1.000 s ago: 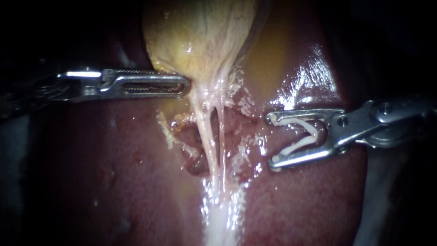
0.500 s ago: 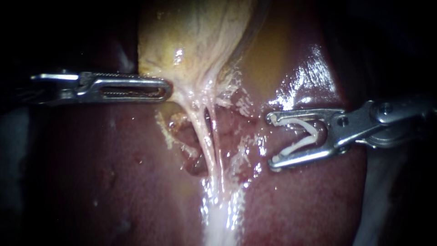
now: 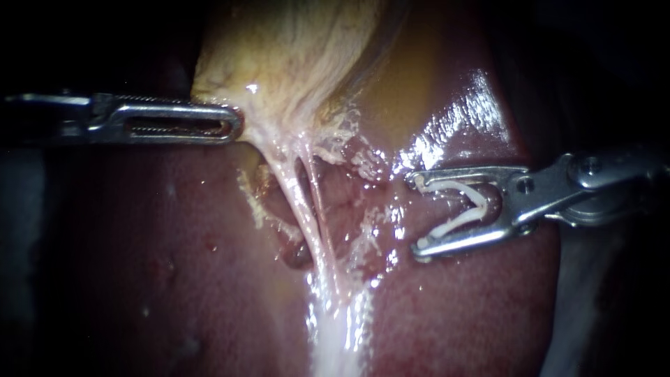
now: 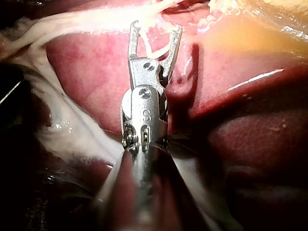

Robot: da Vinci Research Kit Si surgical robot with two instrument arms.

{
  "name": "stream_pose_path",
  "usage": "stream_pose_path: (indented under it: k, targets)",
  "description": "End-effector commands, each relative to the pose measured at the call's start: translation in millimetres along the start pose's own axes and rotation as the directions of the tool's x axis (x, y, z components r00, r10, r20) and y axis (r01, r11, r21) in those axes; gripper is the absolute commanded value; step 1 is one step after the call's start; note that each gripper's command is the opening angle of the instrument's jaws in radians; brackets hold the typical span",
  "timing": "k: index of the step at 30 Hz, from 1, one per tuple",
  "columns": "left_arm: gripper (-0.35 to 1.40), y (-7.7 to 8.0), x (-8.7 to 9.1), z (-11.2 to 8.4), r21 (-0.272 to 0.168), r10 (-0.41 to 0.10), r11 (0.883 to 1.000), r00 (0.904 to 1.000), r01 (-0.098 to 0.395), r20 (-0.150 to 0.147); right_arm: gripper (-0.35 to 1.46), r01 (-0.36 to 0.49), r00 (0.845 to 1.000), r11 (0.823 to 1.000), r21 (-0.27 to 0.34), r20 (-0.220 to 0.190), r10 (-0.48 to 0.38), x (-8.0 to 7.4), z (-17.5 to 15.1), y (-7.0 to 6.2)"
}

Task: Grabbing gallbladder

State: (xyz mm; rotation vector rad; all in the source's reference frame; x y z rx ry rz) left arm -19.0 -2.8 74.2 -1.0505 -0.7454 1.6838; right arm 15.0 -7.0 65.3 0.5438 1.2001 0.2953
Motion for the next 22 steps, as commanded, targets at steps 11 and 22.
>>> stream_pose_path:
  k: [11, 22]
  targets:
    - [-0.35, 0.7, 0.1, -0.3, 0.001, -0.002, 1.0, 1.0, 0.002, 0.0, 0.5, 0.0, 1.0, 1.0, 0.0, 0.0, 0.0, 0.0, 0.0, 0.0]
    - [-0.35, 0.7, 0.1, -0.2, 0.002, -0.002, 1.0, 1.0, 0.002, -0.001, 0.5, 0.0, 1.0, 1.0, -0.001, 0.0, 0.0, -0.1, 0.0, 0.1]
